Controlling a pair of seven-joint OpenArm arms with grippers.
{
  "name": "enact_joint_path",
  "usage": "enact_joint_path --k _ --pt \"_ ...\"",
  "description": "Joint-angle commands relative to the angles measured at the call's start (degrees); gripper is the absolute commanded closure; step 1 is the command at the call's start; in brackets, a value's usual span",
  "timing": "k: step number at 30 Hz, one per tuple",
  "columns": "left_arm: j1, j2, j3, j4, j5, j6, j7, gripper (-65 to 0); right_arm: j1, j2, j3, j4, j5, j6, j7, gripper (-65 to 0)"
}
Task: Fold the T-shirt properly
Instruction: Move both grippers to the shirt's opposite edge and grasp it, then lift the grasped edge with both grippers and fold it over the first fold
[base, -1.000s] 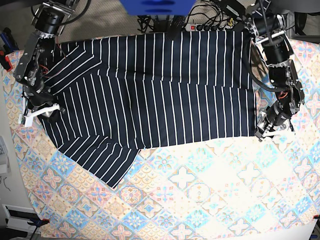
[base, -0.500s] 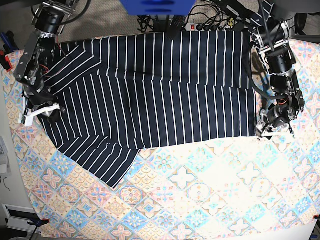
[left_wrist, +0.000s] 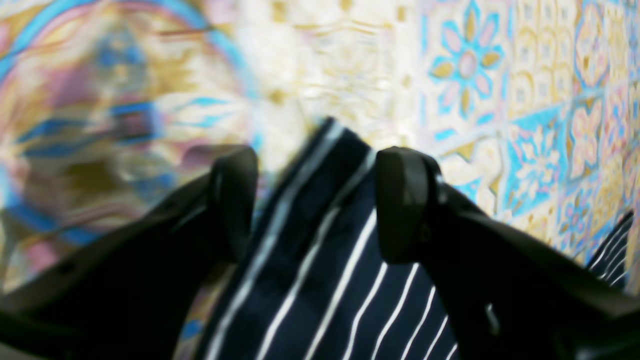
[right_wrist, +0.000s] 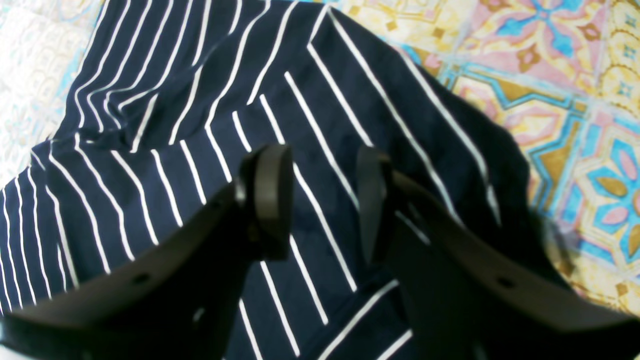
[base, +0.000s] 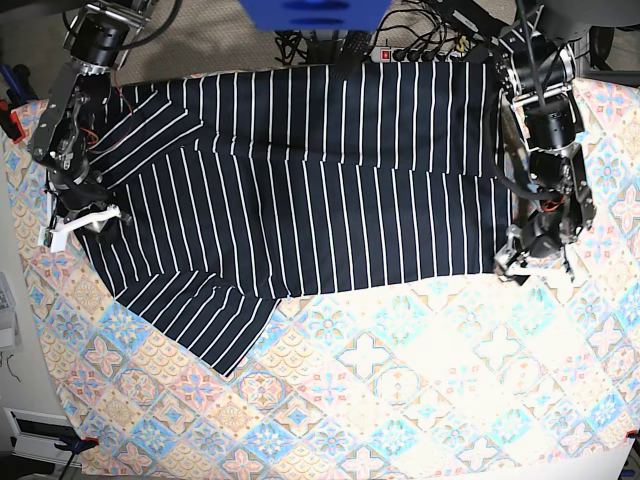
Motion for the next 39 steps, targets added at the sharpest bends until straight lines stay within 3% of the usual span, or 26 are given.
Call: enact_joint_path --k 1,6,10,15,22,31,39 --pt "-0.4 0.4 1.1 0.0 -0.7 -0.2 1.8 -36.9 0.7 1.0 0.3 1.2 0.8 0.4 1.2 -20.8" --pt "0.2 1.9 1.8 0.0 -0.8 -0.2 2.1 -33.5 0.7 1.0 0.4 1.3 0.9 0.4 1.2 -20.8" --pt "0.8 2.0 1.8 0.3 -0.9 -0.2 2.1 -20.8 0.7 1.0 0.3 1.3 0.9 0.4 1.2 -20.7" --pt "0.9 2.0 1.6 0.3 -0.9 -0.1 2.1 0.0 0.7 1.0 0.3 1.0 0.9 0.4 1.3 -20.7" --pt "1.8 1.7 1.5 1.3 -1.1 -0.1 2.1 0.0 1.0 1.0 0.3 1.0 0.7 0.4 1.3 -20.7" --pt "10.5 1.7 1.5 18.6 -0.9 0.1 2.1 0.0 4.2 1.3 -3.1 0.4 -0.1 0.4 1.3 -20.7" --pt "17.4 0.6 1.5 29.6 -1.0 0.1 2.0 0.0 11.3 1.4 -13.9 -5.2 -16.1 0.4 2.1 -20.9"
